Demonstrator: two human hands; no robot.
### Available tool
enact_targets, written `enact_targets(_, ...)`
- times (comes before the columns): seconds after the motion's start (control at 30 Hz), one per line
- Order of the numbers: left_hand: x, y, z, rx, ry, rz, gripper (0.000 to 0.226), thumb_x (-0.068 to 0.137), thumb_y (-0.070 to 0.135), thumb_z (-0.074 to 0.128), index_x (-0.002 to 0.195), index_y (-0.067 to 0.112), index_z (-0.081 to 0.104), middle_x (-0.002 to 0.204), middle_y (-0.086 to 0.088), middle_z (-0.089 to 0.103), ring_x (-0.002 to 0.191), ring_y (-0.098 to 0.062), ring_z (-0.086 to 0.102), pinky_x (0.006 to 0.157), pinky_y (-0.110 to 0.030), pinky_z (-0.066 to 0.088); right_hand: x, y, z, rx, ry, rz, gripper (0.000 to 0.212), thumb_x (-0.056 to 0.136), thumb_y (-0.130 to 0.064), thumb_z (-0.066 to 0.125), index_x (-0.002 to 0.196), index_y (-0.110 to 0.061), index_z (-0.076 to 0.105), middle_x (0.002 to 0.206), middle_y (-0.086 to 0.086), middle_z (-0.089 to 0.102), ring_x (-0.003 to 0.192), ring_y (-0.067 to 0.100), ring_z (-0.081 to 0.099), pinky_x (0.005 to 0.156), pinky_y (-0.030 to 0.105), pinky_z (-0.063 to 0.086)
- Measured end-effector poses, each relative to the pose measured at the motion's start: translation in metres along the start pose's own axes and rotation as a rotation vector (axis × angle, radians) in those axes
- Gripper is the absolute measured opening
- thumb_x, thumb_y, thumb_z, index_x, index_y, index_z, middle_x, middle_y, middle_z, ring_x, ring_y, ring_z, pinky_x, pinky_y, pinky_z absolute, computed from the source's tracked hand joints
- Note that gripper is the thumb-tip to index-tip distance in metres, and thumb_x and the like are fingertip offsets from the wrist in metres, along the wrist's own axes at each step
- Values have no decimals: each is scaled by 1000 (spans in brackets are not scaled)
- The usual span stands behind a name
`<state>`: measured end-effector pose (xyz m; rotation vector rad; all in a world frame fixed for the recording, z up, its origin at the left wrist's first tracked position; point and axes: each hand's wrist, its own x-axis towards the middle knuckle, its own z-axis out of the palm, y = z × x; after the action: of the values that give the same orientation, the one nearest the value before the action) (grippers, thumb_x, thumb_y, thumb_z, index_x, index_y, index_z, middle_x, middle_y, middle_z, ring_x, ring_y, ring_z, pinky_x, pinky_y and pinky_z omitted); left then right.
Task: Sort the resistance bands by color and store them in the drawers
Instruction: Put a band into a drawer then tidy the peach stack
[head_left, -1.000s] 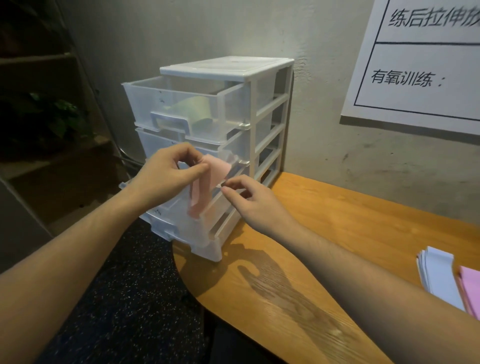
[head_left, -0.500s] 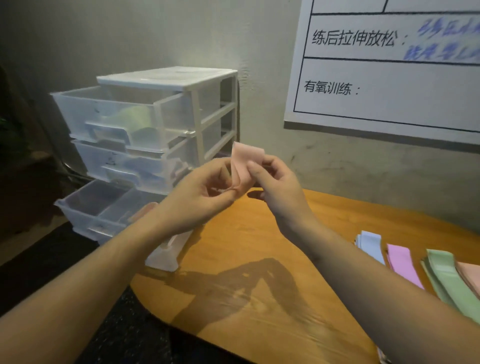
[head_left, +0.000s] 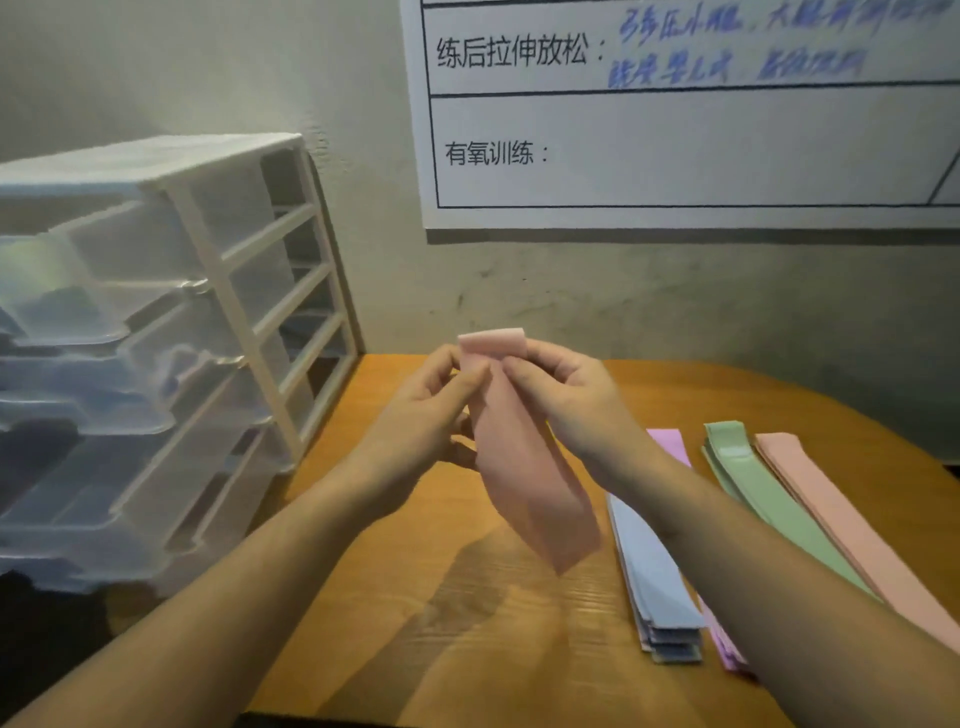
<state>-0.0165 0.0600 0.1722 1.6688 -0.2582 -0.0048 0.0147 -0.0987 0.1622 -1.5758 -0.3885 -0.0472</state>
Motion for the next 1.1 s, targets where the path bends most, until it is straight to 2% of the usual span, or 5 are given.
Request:
enact_targets(0.33,24,-4,44,-28,-83,-62,25,106,26,45,123,17,61,76,4,66,64,-13,63,48,-31,51,-11,22,-52,54,189,51,6,95,-19,68,97,-19,74,93,2,74,88,14,67,73,39,56)
enact_targets(0.5,34,1,60,-223,-104,-141,28,105,33,47,123,18,63,97,-4,68,77,-18,66,50,-26,55,-17,36,-60,68,230,98,20,100,-29,60,84,-24,72,84,-8,71,81,7,62,75,30,48)
enact_targets(0.7,59,3,81,-446,-46,-226,28,106,28,47,124,13,62,103,-3,71,76,-14,70,61,-27,58,-36,33,-80,333,115,259,40,102,-41,46,112,-8,67,82,4,72,75,14,67,63,25,54)
enact_targets(0.97,103,-3,120,-528,35,-309,26,108,28,41,116,15,62,97,-2,71,83,-14,67,71,-34,55,-55,54,-124,147,104,354,20,101,-28,54,111,-13,63,87,1,69,82,19,66,79,39,50)
enact_targets(1.1,125,-7,149,-544,56,-374,35,108,27,39,129,8,60,112,-6,71,95,-19,65,79,-36,53,-65,60,-149,101,205,373,20,100,-29,58,107,-11,65,85,7,67,71,19,64,62,29,53)
